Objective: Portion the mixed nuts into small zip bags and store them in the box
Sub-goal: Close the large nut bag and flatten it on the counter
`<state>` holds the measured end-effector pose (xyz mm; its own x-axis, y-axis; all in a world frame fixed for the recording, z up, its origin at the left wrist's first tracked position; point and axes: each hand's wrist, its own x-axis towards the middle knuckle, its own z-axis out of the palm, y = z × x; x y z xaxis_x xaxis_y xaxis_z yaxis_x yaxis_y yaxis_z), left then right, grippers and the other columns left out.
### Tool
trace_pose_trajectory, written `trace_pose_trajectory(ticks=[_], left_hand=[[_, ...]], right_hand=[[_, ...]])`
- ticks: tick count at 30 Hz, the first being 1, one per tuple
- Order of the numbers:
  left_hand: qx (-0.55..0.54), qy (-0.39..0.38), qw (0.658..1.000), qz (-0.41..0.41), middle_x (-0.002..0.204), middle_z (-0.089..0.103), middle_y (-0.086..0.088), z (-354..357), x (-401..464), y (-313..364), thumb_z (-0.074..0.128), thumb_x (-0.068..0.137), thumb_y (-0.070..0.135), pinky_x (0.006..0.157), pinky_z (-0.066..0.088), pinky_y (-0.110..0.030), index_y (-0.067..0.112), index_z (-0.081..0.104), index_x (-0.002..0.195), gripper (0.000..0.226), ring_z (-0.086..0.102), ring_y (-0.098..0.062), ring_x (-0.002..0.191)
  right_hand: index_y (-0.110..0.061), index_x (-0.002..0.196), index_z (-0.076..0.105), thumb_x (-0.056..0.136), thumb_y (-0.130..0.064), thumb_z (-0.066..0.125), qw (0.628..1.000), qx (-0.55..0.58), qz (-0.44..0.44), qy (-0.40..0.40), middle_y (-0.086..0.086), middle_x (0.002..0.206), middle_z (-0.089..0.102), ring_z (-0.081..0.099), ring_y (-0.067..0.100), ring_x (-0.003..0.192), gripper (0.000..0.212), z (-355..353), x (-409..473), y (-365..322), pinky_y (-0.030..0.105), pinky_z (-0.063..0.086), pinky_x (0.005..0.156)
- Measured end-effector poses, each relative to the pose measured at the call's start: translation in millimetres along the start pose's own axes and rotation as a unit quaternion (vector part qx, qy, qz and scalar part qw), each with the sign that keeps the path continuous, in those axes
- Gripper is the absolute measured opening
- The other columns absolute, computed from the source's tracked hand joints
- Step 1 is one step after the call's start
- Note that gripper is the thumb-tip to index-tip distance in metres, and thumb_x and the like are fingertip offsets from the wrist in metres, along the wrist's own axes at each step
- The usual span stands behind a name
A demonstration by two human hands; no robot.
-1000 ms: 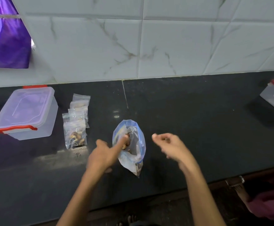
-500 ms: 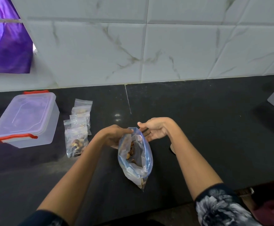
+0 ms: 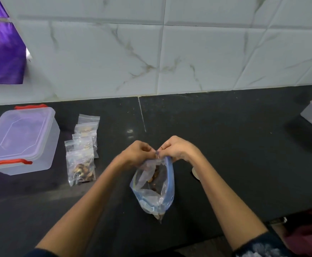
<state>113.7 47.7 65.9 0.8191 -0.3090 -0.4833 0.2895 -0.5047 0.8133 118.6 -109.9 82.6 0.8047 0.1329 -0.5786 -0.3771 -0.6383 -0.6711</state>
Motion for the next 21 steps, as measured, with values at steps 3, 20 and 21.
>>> trace_pose_trajectory(ticks=[3,20,21], left_hand=[[0.161,0.207,0.956,0.131,0.076,0.060,0.002,26,-2,-1,0.057,0.093,0.021,0.048,0.032,-0.013,0.018,0.054,0.081,0.013,0.049,-0.004,0.058],[-0.425,-0.084,0.901,-0.043,0.102,0.068,-0.012,11,-19,-32,0.067,0.079,0.004,0.068,0.060,-0.031,0.008,0.063,0.120,0.041,0.068,-0.019,0.080],[-0.410,-0.029,0.911,-0.035,0.094,0.069,-0.013,17,-20,-28,0.068,0.079,0.000,0.065,0.059,-0.030,0.005,0.065,0.113,0.035,0.069,-0.017,0.072]], right_hand=[[-0.019,0.080,0.056,0.090,-0.026,0.061,0.984,-0.083,-0.046,0.150,0.003,0.082,0.063,0.062,0.015,0.060,0.013,20,-11,2,0.026,0.053,0.052],[-0.007,0.106,0.067,0.076,-0.011,0.076,0.935,0.350,-0.018,-0.061,0.010,0.098,0.071,0.068,0.020,0.089,0.031,10,-30,44,0.032,0.056,0.081],[-0.008,0.099,0.067,0.077,-0.008,0.075,0.948,0.318,-0.018,-0.012,0.009,0.092,0.071,0.069,0.018,0.080,0.024,14,-30,41,0.030,0.056,0.072]])
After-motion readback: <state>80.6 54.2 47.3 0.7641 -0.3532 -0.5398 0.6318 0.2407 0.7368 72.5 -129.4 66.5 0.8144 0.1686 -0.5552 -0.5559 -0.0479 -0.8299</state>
